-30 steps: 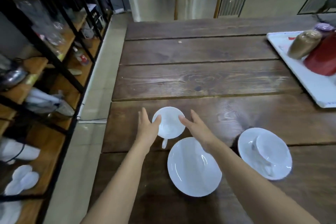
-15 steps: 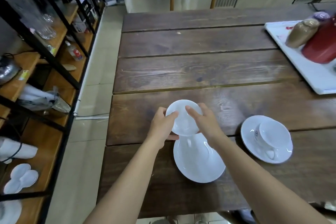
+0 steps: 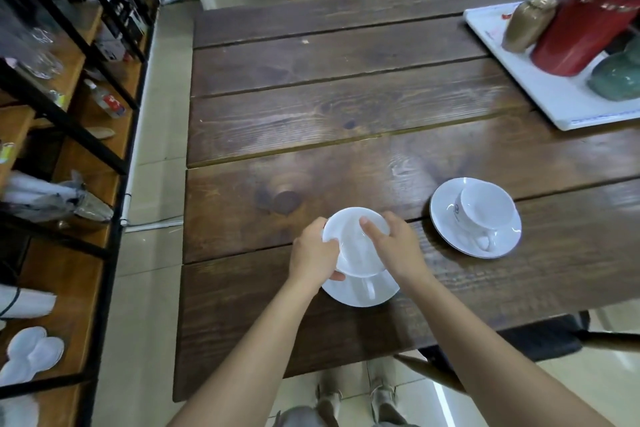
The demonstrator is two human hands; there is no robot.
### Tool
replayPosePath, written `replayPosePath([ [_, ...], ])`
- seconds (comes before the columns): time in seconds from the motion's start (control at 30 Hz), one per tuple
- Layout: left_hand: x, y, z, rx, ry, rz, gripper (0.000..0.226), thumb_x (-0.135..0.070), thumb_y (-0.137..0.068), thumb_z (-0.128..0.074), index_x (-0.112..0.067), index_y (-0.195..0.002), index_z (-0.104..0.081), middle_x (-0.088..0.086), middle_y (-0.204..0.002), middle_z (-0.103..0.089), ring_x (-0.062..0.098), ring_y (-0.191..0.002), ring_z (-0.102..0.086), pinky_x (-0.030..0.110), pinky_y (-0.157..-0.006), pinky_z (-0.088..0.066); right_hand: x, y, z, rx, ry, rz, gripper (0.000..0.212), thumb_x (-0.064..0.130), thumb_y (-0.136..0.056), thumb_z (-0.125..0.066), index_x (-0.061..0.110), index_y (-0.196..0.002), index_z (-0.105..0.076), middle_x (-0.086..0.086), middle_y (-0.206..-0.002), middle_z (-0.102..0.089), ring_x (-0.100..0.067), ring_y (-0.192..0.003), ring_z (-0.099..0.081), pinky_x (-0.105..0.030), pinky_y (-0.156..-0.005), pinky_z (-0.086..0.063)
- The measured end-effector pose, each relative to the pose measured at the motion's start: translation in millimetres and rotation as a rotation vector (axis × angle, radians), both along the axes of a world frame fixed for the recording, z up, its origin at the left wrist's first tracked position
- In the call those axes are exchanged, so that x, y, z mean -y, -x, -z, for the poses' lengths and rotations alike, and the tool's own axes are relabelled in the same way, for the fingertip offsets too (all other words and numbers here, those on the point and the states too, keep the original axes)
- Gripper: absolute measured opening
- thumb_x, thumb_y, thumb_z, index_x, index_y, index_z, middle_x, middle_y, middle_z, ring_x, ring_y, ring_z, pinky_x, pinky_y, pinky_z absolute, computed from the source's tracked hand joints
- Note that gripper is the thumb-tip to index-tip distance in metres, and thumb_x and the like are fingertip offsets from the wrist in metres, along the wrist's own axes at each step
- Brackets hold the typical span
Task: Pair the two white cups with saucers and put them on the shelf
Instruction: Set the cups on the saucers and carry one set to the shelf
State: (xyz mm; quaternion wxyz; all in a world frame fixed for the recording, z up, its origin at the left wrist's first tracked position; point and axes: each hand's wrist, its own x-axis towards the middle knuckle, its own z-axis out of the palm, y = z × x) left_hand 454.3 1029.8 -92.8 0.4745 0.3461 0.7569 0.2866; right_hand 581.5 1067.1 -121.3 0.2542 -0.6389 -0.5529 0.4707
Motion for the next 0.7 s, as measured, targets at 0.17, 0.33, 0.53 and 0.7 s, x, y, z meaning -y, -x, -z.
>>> replayPosePath([
  [0.17, 8.8, -3.2, 4.9, 0.042, -0.024, -0.016, 0.031, -0.004, -0.087, -0.044, -0.022, -0.105, -0.062, 0.003, -0.104, -0.062, 0.020, -0.089, -0.059, 0.040, -0.060, -0.062, 5.6, -1.5, 6.3, 0.064, -0.020, -0.025, 0.033, 0.032, -0.090, -0.055, 0.007, -0.110, -0.060, -0.004, -0.105, -0.060, -0.020, -0.094, -0.054, -0.028, -0.077, -0.037],
  [0.33, 8.3, -6.8, 8.7, -0.031, -0.014, -0.005, 0.034, -0.007, -0.088, -0.045, -0.017, -0.117, -0.058, 0.003, -0.108, -0.061, 0.023, -0.093, -0.057, 0.042, -0.064, -0.062, 4.6, -3.5, 7.4, 0.098, -0.017, -0.070, 0.034, 0.035, -0.089, -0.054, 0.008, -0.109, -0.060, -0.006, -0.107, -0.061, -0.021, -0.095, -0.055, -0.029, -0.077, -0.039],
  [0.53, 8.0, 10.6, 16.4, -0.298, -0.104, 0.038, 0.032, -0.027, -0.089, -0.054, -0.017, -0.120, -0.056, 0.005, -0.128, -0.054, 0.023, -0.118, -0.050, 0.035, -0.092, -0.044, -3.5, -19.5, 2.8, 0.219, -0.130, -0.036, 0.038, 0.044, -0.087, -0.050, 0.012, -0.099, -0.066, -0.005, -0.102, -0.066, -0.021, -0.092, -0.060, -0.034, -0.077, -0.046],
  [0.7, 12.9, 22.3, 23.8, -0.018, -0.010, -0.202, 0.088, -0.060, -0.076, -0.063, -0.025, -0.148, -0.025, 0.000, -0.154, -0.024, 0.025, -0.137, -0.035, 0.048, -0.107, -0.040, 2.2, -31.4, 4.4, 0.116, -0.072, 0.107, 0.044, 0.058, -0.081, -0.054, 0.017, -0.096, -0.058, -0.005, -0.106, -0.059, -0.017, -0.091, -0.054, -0.033, -0.077, -0.042],
])
